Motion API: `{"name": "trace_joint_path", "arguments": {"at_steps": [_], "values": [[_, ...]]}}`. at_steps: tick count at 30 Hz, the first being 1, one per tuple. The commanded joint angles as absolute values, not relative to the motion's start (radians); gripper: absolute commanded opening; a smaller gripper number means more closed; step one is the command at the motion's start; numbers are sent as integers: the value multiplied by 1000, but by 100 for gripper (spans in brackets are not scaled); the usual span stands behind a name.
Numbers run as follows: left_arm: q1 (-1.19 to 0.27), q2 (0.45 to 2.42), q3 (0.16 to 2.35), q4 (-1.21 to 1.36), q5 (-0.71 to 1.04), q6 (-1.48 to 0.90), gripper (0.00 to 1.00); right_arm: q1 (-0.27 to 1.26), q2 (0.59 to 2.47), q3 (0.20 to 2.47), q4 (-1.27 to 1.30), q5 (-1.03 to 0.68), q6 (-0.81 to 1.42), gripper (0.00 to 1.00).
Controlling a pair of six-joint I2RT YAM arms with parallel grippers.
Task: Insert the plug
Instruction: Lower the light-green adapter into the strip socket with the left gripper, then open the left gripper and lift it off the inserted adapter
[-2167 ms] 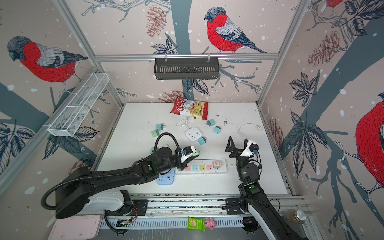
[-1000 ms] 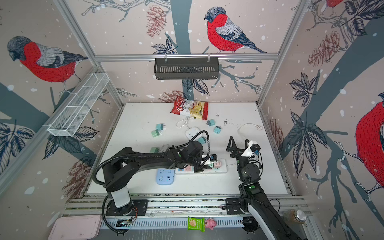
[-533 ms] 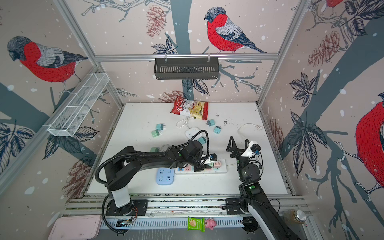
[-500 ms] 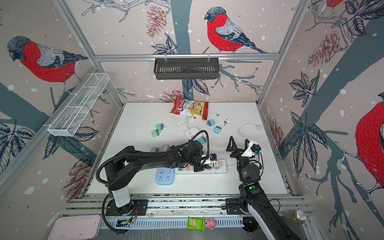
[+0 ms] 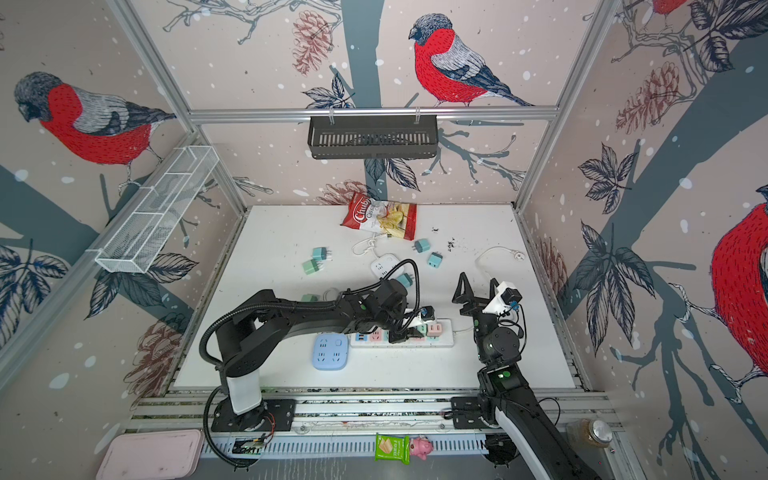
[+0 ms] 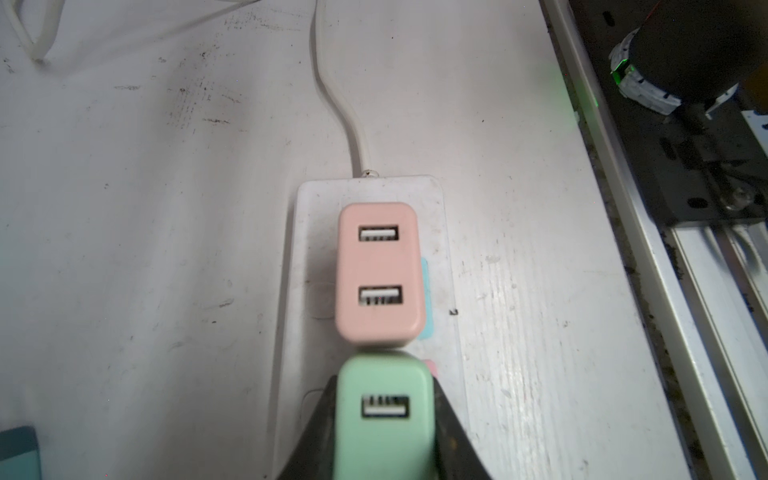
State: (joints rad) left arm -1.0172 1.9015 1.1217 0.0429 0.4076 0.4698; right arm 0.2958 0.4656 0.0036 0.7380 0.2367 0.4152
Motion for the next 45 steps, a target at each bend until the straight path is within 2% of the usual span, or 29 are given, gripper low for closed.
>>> {"name": "trace_joint_path", "arguments": {"at_steps": [1,22,27,28,29,30,38,42,45], "values": [[-1014,1923,1126,-43,392,478,0,294,464,-109,750,238,416,100],[-1014,1950,1134,-65,376,475,0,291,462,-109,749,237,416,100],[-1015,1904,1100,-16,370,449,22,291,461,-110,750,237,416,100],[-1014,1893,1093,-9,370,444,40,291,462,-111,751,238,417,100],[-1014,1882,1084,0,366,438,94,291,463,-111,753,237,417,100],[-1014,1876,1079,4,363,436,98,291,462,-112,753,236,416,100],[-1014,1812,1035,62,358,415,98,290,463,-112,756,235,416,100],[-1014,1713,936,184,321,387,98,288,467,-112,757,242,417,100],[-1013,1596,820,344,228,343,98,288,471,-112,757,255,423,100]]}}
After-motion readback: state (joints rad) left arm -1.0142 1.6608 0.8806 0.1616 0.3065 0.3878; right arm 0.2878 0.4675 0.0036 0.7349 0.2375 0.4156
